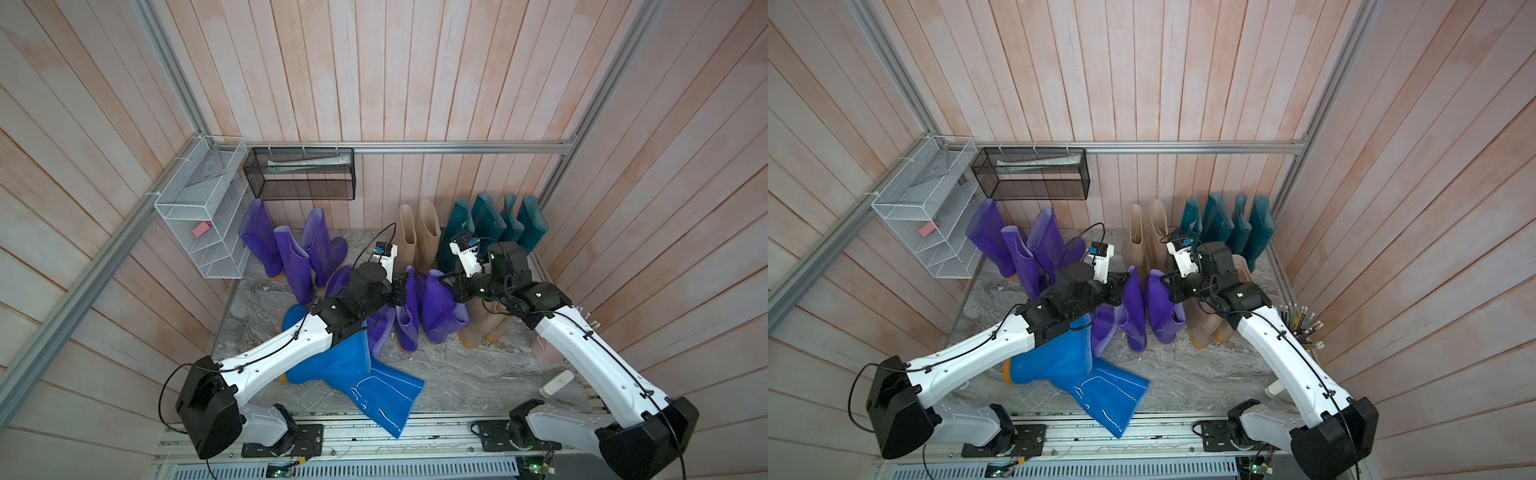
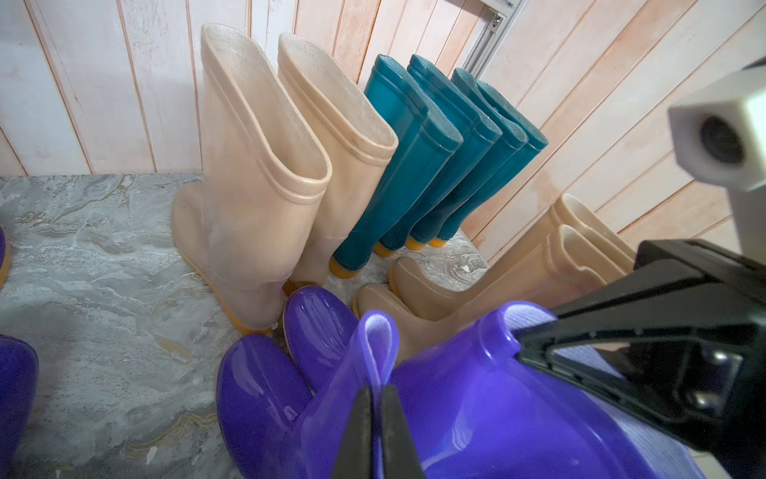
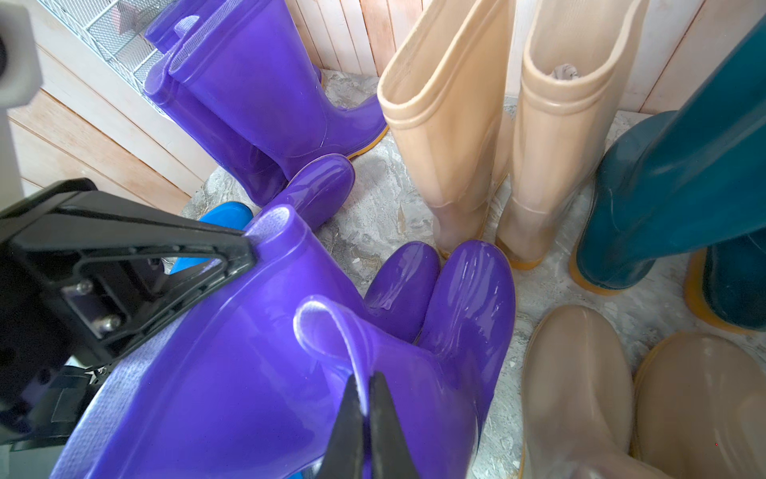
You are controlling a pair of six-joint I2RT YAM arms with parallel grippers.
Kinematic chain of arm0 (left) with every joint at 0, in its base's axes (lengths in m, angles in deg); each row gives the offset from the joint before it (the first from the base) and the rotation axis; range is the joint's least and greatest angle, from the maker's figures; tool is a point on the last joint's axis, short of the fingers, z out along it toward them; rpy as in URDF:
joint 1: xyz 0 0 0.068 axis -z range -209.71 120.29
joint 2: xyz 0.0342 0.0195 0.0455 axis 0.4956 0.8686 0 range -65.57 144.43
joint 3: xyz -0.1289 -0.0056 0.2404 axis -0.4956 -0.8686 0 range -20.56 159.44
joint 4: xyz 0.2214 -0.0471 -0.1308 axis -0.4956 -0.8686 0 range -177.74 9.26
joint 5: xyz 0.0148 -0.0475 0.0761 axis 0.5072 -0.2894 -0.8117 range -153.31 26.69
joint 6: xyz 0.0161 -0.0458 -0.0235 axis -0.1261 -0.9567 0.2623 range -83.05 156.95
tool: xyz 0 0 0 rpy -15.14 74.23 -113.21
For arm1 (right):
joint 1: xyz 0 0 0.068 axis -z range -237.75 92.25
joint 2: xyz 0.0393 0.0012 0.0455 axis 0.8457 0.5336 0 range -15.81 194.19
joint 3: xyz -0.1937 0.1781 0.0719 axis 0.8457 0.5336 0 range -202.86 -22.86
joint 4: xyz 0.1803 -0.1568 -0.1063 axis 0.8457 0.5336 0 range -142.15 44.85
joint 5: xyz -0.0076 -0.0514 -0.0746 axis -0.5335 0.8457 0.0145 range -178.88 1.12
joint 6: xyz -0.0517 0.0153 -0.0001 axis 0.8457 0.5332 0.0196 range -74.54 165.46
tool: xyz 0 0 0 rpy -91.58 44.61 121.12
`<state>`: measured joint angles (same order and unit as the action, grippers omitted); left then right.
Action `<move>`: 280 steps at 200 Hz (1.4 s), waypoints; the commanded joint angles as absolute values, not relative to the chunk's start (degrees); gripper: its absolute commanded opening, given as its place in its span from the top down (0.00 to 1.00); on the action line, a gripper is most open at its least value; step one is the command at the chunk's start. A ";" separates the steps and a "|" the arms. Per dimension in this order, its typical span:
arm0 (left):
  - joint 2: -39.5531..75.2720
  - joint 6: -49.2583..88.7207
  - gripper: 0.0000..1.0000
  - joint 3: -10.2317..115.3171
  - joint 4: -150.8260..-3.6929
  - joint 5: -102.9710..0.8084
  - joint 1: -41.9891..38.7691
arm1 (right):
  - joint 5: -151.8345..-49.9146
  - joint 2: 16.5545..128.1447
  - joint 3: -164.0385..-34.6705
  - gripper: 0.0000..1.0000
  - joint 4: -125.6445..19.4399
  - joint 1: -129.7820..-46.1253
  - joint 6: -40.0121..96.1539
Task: Match and arrange rain boots in pairs
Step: Pair a pair of rain boots at the center of the board.
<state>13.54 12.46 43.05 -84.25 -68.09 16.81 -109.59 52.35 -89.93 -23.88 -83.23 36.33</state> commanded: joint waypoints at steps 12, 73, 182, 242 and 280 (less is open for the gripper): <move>13.57 13.24 1.00 43.56 -77.39 -66.85 17.05 | -109.56 51.98 -90.12 1.00 -27.36 -82.41 34.58; 13.22 14.00 1.00 42.58 -76.04 -67.36 17.05 | -110.15 55.01 -88.84 1.00 -27.66 -80.31 33.00; 13.74 20.88 1.00 39.76 -66.70 -54.82 13.08 | -108.19 48.77 -89.56 0.49 -28.18 -78.32 30.47; 14.92 21.49 0.64 41.86 -66.89 -52.72 12.61 | -106.72 44.80 -90.14 0.45 -28.27 -78.37 30.19; 10.33 23.64 0.03 43.36 -72.19 -55.26 12.48 | -107.37 43.08 -90.02 0.44 -32.99 -79.12 29.07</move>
